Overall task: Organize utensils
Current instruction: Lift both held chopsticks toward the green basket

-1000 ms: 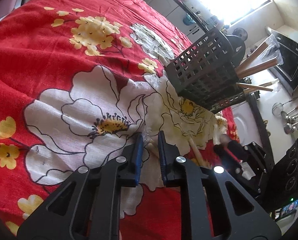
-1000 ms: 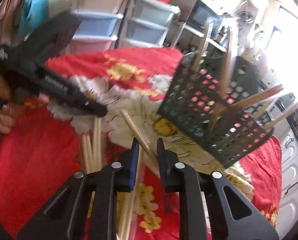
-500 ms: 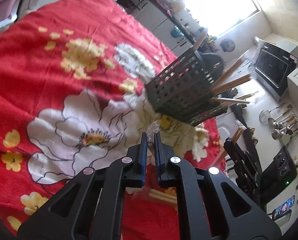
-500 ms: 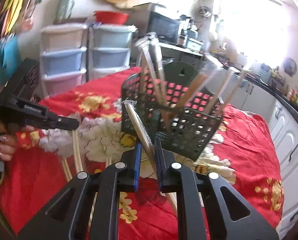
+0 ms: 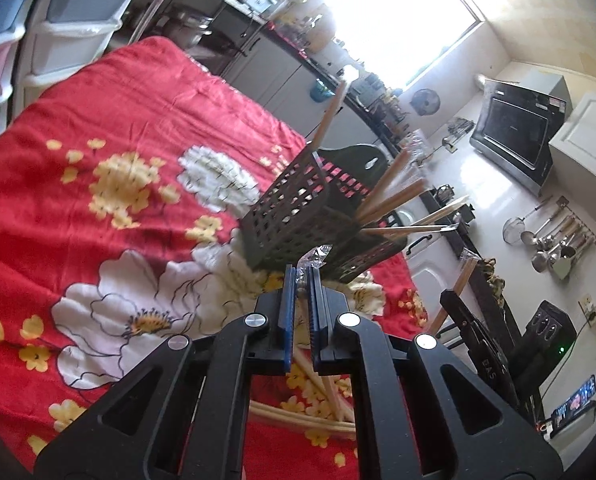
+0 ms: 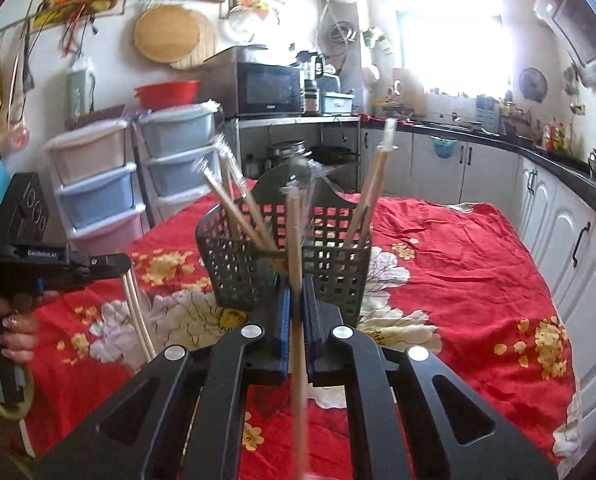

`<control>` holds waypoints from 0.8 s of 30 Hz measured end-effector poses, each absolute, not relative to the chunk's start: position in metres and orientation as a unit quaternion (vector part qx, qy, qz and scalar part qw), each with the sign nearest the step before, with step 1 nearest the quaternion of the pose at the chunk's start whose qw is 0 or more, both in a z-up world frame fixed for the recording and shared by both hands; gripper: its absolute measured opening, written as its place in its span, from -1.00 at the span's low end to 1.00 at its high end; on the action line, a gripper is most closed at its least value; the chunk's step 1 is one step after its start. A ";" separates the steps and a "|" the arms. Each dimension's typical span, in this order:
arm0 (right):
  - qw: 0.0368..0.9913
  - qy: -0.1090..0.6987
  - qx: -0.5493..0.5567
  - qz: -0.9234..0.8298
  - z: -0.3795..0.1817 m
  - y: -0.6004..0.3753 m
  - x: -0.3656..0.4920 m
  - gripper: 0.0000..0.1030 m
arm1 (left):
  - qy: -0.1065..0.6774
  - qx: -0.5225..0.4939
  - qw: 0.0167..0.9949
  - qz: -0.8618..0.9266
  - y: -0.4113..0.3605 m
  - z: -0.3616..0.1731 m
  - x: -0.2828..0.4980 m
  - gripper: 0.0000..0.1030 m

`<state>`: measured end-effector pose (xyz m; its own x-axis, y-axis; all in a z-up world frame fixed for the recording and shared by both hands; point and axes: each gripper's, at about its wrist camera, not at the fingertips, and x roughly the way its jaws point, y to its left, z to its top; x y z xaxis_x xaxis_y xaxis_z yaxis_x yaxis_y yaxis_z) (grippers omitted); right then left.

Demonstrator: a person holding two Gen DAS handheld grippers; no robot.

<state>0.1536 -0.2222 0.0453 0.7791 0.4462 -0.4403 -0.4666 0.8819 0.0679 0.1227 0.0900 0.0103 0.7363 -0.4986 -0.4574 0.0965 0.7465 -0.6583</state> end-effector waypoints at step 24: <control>0.958 0.197 0.058 0.200 0.064 -0.265 0.141 -0.89 | 0.277 -0.264 0.897 -0.222 0.048 0.060 0.128 -0.94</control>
<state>0.1413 -0.2650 0.0637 0.8419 0.4064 -0.3550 -0.3609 0.9132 0.1894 0.1281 0.0477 0.0603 0.7485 -0.5442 -0.3789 0.2517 0.7618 -0.5969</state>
